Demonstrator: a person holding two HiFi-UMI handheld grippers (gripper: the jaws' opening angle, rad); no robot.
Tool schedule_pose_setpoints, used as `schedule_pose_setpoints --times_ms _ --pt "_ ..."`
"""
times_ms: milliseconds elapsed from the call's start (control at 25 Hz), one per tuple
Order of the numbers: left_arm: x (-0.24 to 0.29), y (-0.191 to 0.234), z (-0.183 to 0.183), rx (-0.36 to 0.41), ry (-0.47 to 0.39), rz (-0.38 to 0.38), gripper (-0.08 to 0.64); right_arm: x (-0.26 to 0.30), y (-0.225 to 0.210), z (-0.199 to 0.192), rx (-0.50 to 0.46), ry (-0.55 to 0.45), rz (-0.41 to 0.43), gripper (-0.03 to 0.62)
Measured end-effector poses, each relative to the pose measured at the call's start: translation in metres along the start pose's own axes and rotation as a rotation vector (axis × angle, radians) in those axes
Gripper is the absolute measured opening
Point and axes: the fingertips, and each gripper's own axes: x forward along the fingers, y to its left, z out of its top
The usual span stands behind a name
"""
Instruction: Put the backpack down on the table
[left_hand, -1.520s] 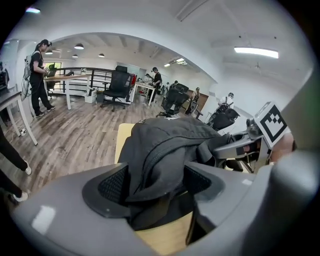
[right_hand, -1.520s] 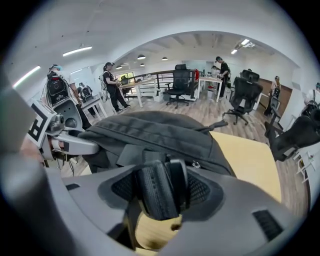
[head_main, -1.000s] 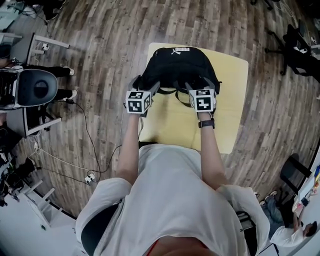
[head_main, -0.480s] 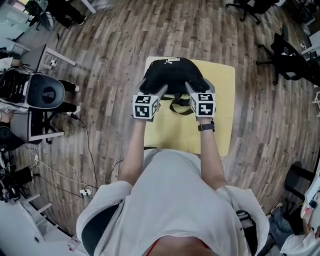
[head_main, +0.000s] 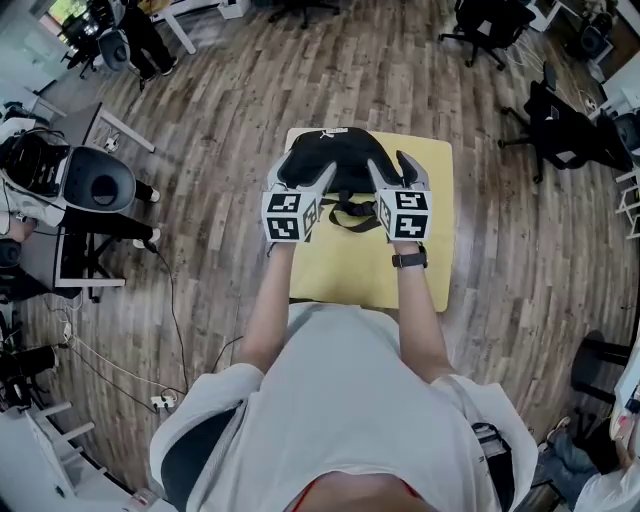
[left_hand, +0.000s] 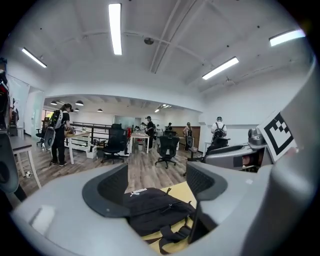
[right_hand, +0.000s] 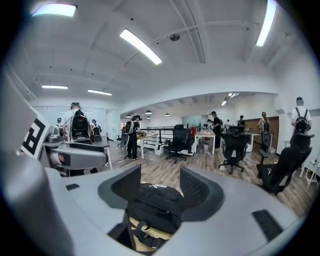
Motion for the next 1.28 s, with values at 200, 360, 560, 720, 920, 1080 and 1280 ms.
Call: schedule_pose_setpoints --times_ms 200,360,560,720,920,1080,1280 --pt "-0.027 -0.011 0.028 0.009 -0.068 0.049 0.330 -0.041 -0.002 0.032 -0.004 -0.100 -0.036 0.216" --pt "-0.043 -0.026 0.058 0.025 -0.146 0.042 0.299 -0.068 -0.008 0.064 -0.011 -0.182 -0.060 0.186" --pt "-0.058 -0.046 0.084 0.096 -0.206 0.052 0.236 -0.096 -0.009 0.090 -0.013 -0.270 -0.077 0.117" --pt "-0.066 -0.049 0.088 0.095 -0.241 0.057 0.173 -0.107 -0.006 0.098 -0.007 -0.309 -0.082 0.063" --pt "-0.072 -0.053 0.090 0.107 -0.253 0.066 0.104 -0.110 -0.006 0.097 -0.009 -0.311 -0.086 0.041" --pt "-0.072 -0.049 0.098 0.117 -0.260 0.080 0.055 -0.105 -0.004 0.102 -0.012 -0.310 -0.083 0.025" --pt "-0.069 -0.040 0.099 0.112 -0.257 0.098 0.021 -0.096 -0.001 0.103 -0.021 -0.305 -0.081 0.017"
